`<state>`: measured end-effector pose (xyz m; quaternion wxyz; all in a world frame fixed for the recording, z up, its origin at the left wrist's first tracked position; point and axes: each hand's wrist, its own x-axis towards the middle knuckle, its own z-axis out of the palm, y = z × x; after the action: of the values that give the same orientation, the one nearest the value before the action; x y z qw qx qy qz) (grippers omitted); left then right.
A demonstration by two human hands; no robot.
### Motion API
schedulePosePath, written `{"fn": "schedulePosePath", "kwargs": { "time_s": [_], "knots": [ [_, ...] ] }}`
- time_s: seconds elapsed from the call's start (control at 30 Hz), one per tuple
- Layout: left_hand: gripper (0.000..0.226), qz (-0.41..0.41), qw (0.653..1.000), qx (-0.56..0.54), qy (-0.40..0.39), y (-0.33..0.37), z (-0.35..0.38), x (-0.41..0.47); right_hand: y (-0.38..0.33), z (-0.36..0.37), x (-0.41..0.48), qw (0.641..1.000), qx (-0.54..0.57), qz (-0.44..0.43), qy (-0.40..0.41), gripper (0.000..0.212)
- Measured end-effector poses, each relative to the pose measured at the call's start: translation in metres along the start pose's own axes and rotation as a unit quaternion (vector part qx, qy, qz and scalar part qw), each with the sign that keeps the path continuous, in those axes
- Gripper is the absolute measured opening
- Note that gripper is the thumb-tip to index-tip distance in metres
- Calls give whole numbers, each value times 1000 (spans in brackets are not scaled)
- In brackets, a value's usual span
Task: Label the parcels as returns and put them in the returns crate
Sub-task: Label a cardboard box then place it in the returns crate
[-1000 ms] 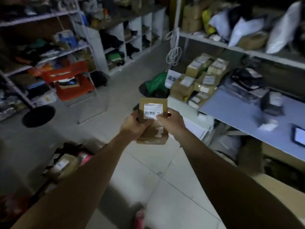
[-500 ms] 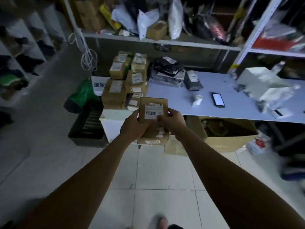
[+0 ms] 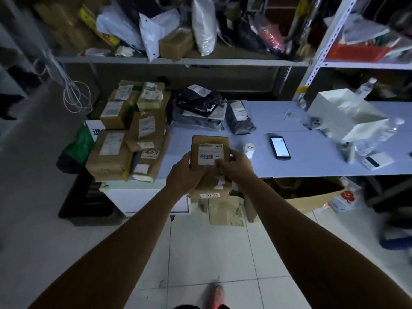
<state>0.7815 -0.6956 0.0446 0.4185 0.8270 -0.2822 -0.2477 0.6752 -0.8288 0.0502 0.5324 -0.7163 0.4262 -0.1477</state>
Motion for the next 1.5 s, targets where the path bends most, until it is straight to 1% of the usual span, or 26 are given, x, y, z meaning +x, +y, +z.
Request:
{"fn": "schedulePosePath", "kwargs": {
  "time_s": [0.07,0.1,0.17,0.23,0.33,0.43,0.5,0.53,0.63,0.7,0.8,0.93,1.03,1.1,1.17,1.23,1.33,1.37,1.43,1.5],
  "knots": [
    [85,-5,1000,-16,-7,1,6,25,-2,-5,25,1000,-18,-12,-10,33],
    [83,-10,999,-29,-20,-1,9,37,-2,-7,37,1000,-25,-15,-11,36],
    [76,-24,996,-60,-55,-3,17,59,3,-13,63,999,-38,-14,-12,36],
    [74,-27,994,-72,-78,-4,25,84,9,-18,92,999,-44,-8,-16,36],
    [71,-32,992,-87,-85,-6,39,122,18,-17,133,999,-33,20,-9,38],
    [57,-35,990,-102,-88,-11,53,163,26,-12,170,999,-7,49,4,38],
    [45,-34,990,-99,-96,-13,62,190,30,-9,194,998,-8,64,15,43],
    [43,-32,990,-94,-104,-15,66,203,31,-8,205,997,-11,71,18,44],
    [50,-31,987,-83,-131,-18,78,235,36,-9,237,995,-28,94,27,44],
    [56,-44,985,-85,-141,-20,86,253,39,-11,255,993,-53,103,32,47],
    [66,-70,984,-68,-147,-23,98,271,46,-13,275,990,-90,109,20,52],
    [78,-89,985,-41,-145,-29,114,291,60,-18,300,987,-110,116,12,48],
    [82,-105,987,-20,-118,-26,131,300,72,-20,312,987,-117,108,7,53],
    [99,-142,986,22,-83,-20,140,301,76,-20,315,990,-109,91,1,59],
    [115,-183,979,57,-62,-15,148,302,78,-20,319,992,-88,86,-5,58],
    [115,-218,972,60,-58,-11,154,302,80,-28,323,991,-96,90,7,52],
    [100,-251,966,33,-53,-8,158,305,83,-55,336,988,-108,94,66,42],
    [99,-256,965,33,-51,-7,160,307,85,-66,342,984,-121,96,86,40],
    [102,-261,963,46,-46,-4,163,309,97,-92,354,970,-182,105,121,39],
    [102,-265,962,55,-38,-1,166,312,114,-113,364,946,-260,131,141,42]
  ]
}}
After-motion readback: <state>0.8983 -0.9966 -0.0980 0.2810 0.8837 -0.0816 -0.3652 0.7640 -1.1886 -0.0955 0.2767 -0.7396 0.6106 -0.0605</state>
